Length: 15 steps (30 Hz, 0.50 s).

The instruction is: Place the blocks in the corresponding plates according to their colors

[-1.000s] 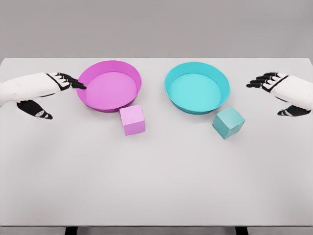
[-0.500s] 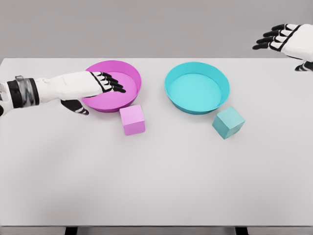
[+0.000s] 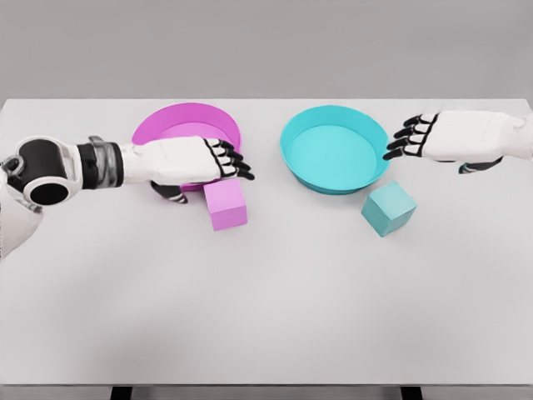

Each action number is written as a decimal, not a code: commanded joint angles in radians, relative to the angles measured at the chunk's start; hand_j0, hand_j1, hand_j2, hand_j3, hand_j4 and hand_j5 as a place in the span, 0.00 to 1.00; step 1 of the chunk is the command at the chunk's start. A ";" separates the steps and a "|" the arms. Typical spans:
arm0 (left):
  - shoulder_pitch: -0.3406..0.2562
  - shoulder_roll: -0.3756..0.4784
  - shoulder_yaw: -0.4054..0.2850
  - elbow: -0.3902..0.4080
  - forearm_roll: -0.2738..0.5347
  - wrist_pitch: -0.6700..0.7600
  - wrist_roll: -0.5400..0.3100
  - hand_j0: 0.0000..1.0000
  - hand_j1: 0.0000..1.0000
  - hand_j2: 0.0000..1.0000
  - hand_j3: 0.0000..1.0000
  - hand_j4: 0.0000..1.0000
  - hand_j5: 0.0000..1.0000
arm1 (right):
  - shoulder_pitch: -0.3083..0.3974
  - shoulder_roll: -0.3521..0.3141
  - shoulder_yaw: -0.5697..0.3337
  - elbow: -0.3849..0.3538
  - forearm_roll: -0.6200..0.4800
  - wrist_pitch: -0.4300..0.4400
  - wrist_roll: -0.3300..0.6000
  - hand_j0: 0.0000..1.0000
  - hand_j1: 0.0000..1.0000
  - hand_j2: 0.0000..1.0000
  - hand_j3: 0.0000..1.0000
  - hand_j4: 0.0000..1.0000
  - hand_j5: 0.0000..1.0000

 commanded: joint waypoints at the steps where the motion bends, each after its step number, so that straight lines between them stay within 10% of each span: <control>1: -0.002 -0.016 -0.021 0.000 -0.016 0.004 0.000 1.00 1.00 1.00 1.00 1.00 1.00 | 0.002 0.008 0.011 -0.005 -0.005 0.001 -0.003 1.00 1.00 1.00 1.00 1.00 1.00; 15: -0.006 -0.049 -0.076 0.035 -0.036 0.004 0.000 1.00 1.00 1.00 1.00 1.00 1.00 | 0.005 -0.015 -0.003 -0.037 0.007 0.001 0.004 1.00 1.00 1.00 1.00 1.00 1.00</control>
